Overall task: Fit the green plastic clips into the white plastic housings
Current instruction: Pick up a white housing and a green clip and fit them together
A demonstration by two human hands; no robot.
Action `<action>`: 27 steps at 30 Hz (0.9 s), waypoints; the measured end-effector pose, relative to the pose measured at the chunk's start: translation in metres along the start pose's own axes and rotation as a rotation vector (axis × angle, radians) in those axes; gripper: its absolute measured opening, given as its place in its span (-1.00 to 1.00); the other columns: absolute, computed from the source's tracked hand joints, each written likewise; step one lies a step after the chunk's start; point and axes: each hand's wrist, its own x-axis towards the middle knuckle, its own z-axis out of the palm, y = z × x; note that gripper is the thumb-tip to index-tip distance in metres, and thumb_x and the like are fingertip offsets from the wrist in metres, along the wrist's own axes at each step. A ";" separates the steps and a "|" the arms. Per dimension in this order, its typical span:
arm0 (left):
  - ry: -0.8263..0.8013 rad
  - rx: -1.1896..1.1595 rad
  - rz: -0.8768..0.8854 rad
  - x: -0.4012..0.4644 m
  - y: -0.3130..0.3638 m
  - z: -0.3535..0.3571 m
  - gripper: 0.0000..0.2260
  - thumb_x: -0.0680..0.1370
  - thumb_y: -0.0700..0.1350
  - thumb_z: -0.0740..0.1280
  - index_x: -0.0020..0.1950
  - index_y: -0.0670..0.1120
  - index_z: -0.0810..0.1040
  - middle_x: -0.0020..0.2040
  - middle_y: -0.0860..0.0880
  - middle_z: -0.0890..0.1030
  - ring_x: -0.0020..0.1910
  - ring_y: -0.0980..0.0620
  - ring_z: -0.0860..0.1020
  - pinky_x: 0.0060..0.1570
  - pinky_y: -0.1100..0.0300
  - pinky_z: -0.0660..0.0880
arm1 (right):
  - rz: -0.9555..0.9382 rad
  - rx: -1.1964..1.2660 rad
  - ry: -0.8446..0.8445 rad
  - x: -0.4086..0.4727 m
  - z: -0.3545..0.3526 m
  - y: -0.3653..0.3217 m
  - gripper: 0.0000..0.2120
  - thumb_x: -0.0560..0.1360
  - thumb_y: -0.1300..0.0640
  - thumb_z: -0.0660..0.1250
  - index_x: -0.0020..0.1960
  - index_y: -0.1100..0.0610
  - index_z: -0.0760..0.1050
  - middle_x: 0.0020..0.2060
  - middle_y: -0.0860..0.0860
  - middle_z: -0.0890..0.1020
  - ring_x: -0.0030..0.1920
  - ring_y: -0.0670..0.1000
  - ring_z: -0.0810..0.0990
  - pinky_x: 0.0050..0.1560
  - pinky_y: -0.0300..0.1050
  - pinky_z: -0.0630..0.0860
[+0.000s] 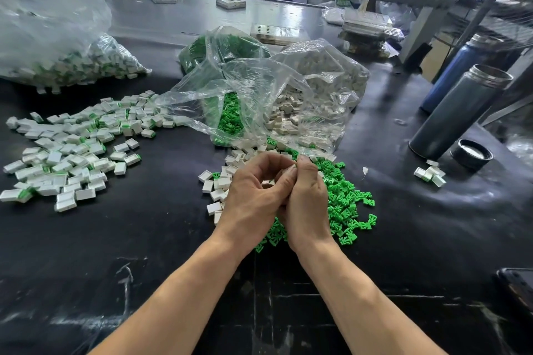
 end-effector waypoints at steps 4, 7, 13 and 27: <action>-0.002 -0.001 -0.002 0.000 0.001 0.000 -0.98 0.59 -0.14 0.45 0.01 -0.06 0.65 -0.09 -0.02 0.69 -0.06 0.04 0.64 -0.05 0.17 0.56 | -0.002 -0.004 -0.002 0.003 0.000 0.005 -0.53 0.58 -0.23 0.07 -0.29 -0.20 0.68 -0.42 -0.12 0.66 -0.34 -0.13 0.65 -0.26 -0.10 0.53; 0.004 -0.005 -0.002 0.000 0.002 0.000 -0.96 0.58 -0.14 0.45 0.02 -0.09 0.65 -0.10 -0.04 0.70 -0.06 0.03 0.64 -0.03 0.16 0.58 | 0.000 0.010 0.016 0.004 0.000 0.008 -0.60 0.51 -0.30 0.10 -0.21 -0.26 0.69 -0.34 -0.09 0.71 -0.23 -0.07 0.70 -0.10 0.02 0.59; 0.006 -0.003 -0.003 -0.001 0.002 0.000 -0.95 0.59 -0.14 0.45 0.02 -0.09 0.66 -0.08 -0.05 0.70 -0.06 0.04 0.65 -0.03 0.22 0.58 | -0.001 0.011 0.027 0.004 0.000 0.010 -0.59 0.44 -0.37 0.11 -0.21 -0.25 0.69 -0.32 -0.11 0.71 -0.18 -0.02 0.70 -0.03 0.10 0.61; 0.006 0.007 -0.006 -0.001 0.002 -0.002 -0.96 0.59 -0.10 0.46 0.01 -0.04 0.67 -0.08 -0.02 0.71 -0.04 0.02 0.67 -0.02 0.22 0.60 | 0.004 -0.051 0.052 0.001 0.002 0.005 -0.54 0.52 -0.34 0.09 -0.27 -0.19 0.67 -0.35 -0.10 0.68 -0.21 -0.01 0.68 -0.10 0.06 0.59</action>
